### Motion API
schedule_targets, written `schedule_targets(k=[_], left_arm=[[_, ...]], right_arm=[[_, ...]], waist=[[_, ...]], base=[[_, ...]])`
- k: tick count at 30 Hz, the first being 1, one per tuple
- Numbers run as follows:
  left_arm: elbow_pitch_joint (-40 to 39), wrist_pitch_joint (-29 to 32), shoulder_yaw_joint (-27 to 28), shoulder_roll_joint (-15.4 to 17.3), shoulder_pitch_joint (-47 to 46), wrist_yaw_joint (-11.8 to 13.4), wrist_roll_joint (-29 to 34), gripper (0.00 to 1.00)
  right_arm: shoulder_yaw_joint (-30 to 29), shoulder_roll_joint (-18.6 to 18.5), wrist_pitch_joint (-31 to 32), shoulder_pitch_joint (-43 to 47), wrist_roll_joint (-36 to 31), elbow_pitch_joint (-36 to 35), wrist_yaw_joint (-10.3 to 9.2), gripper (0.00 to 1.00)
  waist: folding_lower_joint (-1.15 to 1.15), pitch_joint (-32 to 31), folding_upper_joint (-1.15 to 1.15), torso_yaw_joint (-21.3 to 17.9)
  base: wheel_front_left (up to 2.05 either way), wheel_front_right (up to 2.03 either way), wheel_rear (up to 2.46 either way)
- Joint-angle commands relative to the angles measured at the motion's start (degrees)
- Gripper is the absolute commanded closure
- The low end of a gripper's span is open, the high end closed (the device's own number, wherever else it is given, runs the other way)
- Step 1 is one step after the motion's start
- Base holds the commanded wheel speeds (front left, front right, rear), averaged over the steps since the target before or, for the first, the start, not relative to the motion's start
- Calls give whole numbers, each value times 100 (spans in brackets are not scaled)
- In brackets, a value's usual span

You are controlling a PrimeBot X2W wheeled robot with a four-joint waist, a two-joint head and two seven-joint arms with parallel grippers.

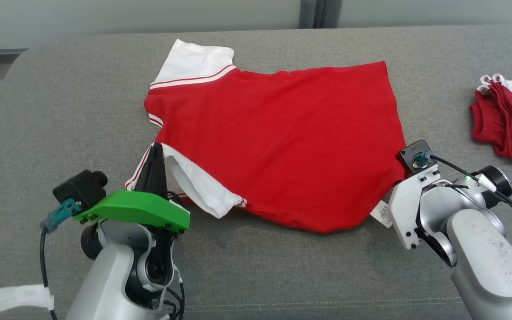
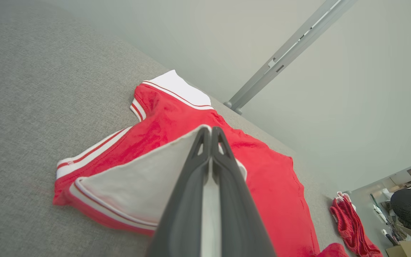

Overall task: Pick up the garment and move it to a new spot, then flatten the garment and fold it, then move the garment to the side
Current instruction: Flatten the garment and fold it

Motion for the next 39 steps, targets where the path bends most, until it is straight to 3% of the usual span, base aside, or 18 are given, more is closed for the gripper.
schedule_targets(k=[1,17,30,36,37,38,39], left_arm=[[317,-65,32,-31,-366,-90,33,100],[2086,-424,17,-128,-1816,-537,220,100],[2939,-824,122,-76,-2116,-514,311,100],[3192,-893,39,-134,-2201,-639,341,100],[3226,-913,22,-136,-2226,-654,361,1],[3263,-920,47,-152,-2228,-675,303,0],[3296,-939,35,-161,-2239,-693,300,0]], right_arm=[[-40,96,-99,-198,66,201,-8,100],[-448,474,-633,-1081,-372,1443,-8,100],[-882,852,-1060,-1590,-851,2084,-8,100],[-1037,962,-1224,-1761,-1030,2308,-8,100],[-1105,981,-1301,-1785,-1052,2316,-8,100],[-1175,1012,-1392,-1813,-1083,2319,-8,0],[-1256,1053,-1467,-1833,-1125,2330,-8,0]], waist=[[0,165,0,-62],[0,530,0,-110],[0,615,0,-74],[0,612,0,-20],[0,614,0,-17],[0,616,0,-14],[0,618,0,-14]], base=[[0,0,0],[0,0,0],[0,0,0],[0,0,0],[0,0,0],[0,0,0],[0,0,0]])
